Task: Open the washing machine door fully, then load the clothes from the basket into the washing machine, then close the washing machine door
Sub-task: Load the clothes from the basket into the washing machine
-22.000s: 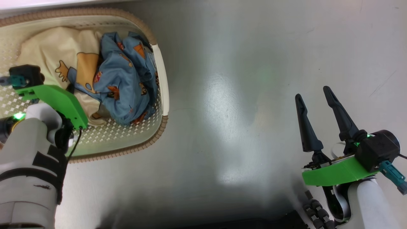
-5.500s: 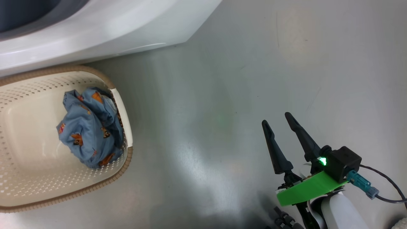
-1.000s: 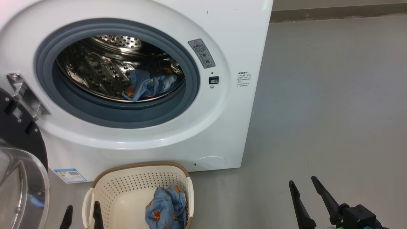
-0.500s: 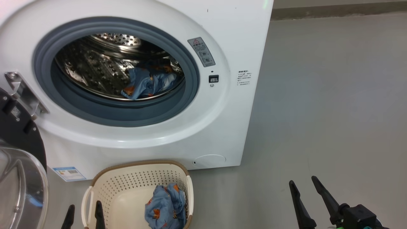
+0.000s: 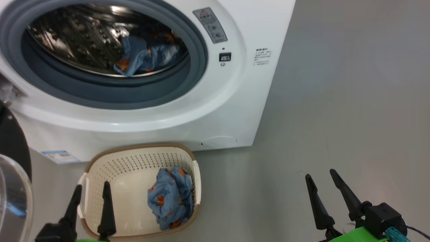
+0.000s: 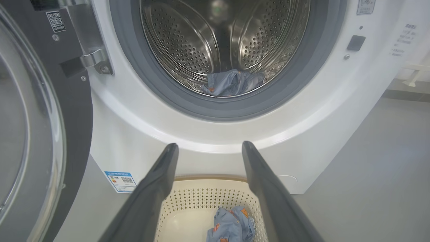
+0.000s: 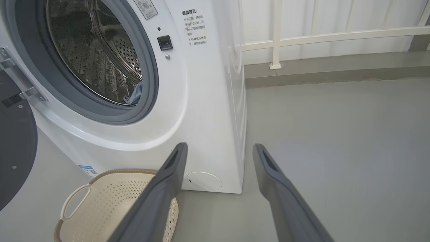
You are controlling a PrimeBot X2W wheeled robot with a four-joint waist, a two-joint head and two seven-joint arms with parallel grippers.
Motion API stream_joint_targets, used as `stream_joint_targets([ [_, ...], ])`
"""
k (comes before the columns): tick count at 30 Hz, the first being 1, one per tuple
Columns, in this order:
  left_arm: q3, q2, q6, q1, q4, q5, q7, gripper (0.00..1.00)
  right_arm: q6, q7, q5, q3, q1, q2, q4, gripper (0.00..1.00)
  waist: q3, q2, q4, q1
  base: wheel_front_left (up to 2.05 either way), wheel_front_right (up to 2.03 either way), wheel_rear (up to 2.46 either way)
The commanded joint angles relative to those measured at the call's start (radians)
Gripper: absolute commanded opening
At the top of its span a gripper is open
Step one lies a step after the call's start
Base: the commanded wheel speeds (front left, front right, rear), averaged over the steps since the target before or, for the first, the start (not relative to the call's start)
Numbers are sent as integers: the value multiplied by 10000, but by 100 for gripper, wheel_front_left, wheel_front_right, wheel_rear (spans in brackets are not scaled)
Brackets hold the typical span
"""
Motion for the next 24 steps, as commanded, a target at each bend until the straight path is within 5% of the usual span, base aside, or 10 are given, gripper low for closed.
stream_joint_targets([
  [1,389,36,-50,-418,-124,-56,-55,100,14,-49,-59,248,-293,-49,-266,100,836,-1,-90,0,0,0,0],
  [12,433,95,-756,-2212,871,87,-55,100,14,-49,-58,296,-1119,-49,-426,100,3449,-1,-246,0,0,0,0],
  [24,582,832,-1340,-5292,3810,29,-55,100,14,-49,-6,593,-2256,-49,-653,100,5787,-1,-763,0,0,0,0],
])
